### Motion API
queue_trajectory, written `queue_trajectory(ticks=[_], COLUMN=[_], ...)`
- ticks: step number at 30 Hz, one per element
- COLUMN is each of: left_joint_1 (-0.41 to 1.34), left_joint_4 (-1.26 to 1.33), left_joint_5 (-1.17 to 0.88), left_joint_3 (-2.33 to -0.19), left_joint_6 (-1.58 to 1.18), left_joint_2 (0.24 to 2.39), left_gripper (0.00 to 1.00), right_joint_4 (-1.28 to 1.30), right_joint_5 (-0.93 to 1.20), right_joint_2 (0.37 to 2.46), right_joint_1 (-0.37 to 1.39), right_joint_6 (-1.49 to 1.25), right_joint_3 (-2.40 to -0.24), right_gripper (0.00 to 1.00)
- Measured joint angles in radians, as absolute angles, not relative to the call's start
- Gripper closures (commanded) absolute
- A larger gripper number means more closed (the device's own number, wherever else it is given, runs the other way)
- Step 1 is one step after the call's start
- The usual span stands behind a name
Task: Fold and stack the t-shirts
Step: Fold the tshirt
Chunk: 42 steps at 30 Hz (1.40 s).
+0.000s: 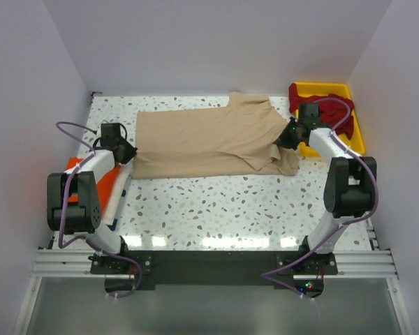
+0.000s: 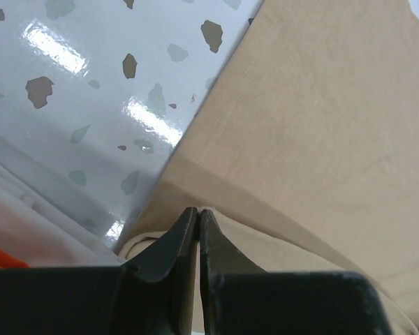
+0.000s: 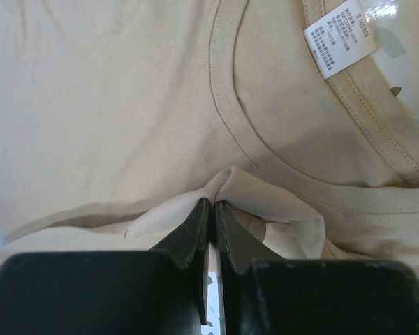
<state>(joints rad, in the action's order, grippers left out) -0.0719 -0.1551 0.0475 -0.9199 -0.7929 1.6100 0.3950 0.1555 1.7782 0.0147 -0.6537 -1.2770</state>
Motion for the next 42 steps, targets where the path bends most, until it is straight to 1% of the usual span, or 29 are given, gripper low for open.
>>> queue_trajectory(ticks=[1,2,3,4,6,7,10,13,14,15,17,18,23,28,33,35,36,38,39,42], left_joint_1=[-0.072,-0.072,-0.072,-0.072,-0.073,-0.073,-0.075,-0.069,-0.063,-0.052,-0.021,0.001,0.091,0.101,0.101,0.101,0.101,0.101,0.101,0.101], left_joint_4=[-0.156,-0.155,-0.156,-0.156,-0.155,-0.156,-0.160,-0.156,-0.151,-0.146,-0.131,-0.123,-0.087,-0.049,-0.031,-0.025,-0.020,-0.015,-0.015,-0.016], left_joint_5=[0.046,0.044,0.043,0.041,0.037,0.035,0.025,0.013,0.011,0.009,0.004,0.000,-0.030,-0.041,-0.042,-0.044,-0.045,-0.045,-0.045,-0.045], left_joint_3=[-0.923,-0.926,-0.929,-0.931,-0.937,-0.938,-0.939,-0.933,-0.925,-0.914,-0.889,-0.877,-0.837,-0.809,-0.794,-0.794,-0.794,-0.794,-0.794,-0.794], left_joint_6=[-0.792,-0.790,-0.786,-0.788,-0.783,-0.778,-0.775,-0.775,-0.775,-0.775,-0.776,-0.780,-0.803,-0.825,-0.828,-0.828,-0.828,-0.828,-0.828,-0.828], left_joint_2=[1.612,1.613,1.613,1.613,1.611,1.607,1.578,1.520,1.500,1.478,1.452,1.449,1.493,1.536,1.539,1.539,1.539,1.539,1.539,1.539], left_gripper=[0.82,0.72,0.57,0.50,0.36,0.35,0.35,0.37,0.39,0.44,0.49,0.55,0.61,0.62,0.63,0.63,0.63,0.63,0.63,0.64], right_joint_4=[0.395,0.395,0.396,0.396,0.399,0.400,0.404,0.400,0.390,0.389,0.381,0.380,0.360,0.315,0.263,0.242,0.230,0.213,0.210,0.205], right_joint_5=[0.160,0.166,0.171,0.176,0.180,0.179,0.175,0.171,0.170,0.167,0.166,0.163,0.149,0.129,0.124,0.126,0.127,0.129,0.133,0.147], right_joint_2=[1.780,1.781,1.782,1.783,1.785,1.785,1.783,1.752,1.725,1.695,1.640,1.613,1.593,1.657,1.744,1.776,1.789,1.802,1.807,1.826], right_joint_1=[0.014,0.014,0.013,0.013,0.012,0.012,0.012,0.012,0.012,0.012,0.012,0.012,0.012,0.012,0.012,0.012,0.012,0.012,0.012,0.015], right_joint_6=[-0.652,-0.650,-0.649,-0.643,-0.632,-0.624,-0.604,-0.594,-0.591,-0.591,-0.590,-0.587,-0.573,-0.551,-0.547,-0.548,-0.550,-0.556,-0.560,-0.574], right_joint_3=[-1.277,-1.278,-1.279,-1.282,-1.295,-1.302,-1.319,-1.294,-1.266,-1.232,-1.170,-1.139,-1.065,-1.064,-1.083,-1.102,-1.111,-1.125,-1.134,-1.179], right_gripper=[0.85,0.71,0.65,0.56,0.49,0.47,0.46,0.48,0.48,0.49,0.51,0.52,0.50,0.47,0.49,0.53,0.60,0.68,0.78,0.92])
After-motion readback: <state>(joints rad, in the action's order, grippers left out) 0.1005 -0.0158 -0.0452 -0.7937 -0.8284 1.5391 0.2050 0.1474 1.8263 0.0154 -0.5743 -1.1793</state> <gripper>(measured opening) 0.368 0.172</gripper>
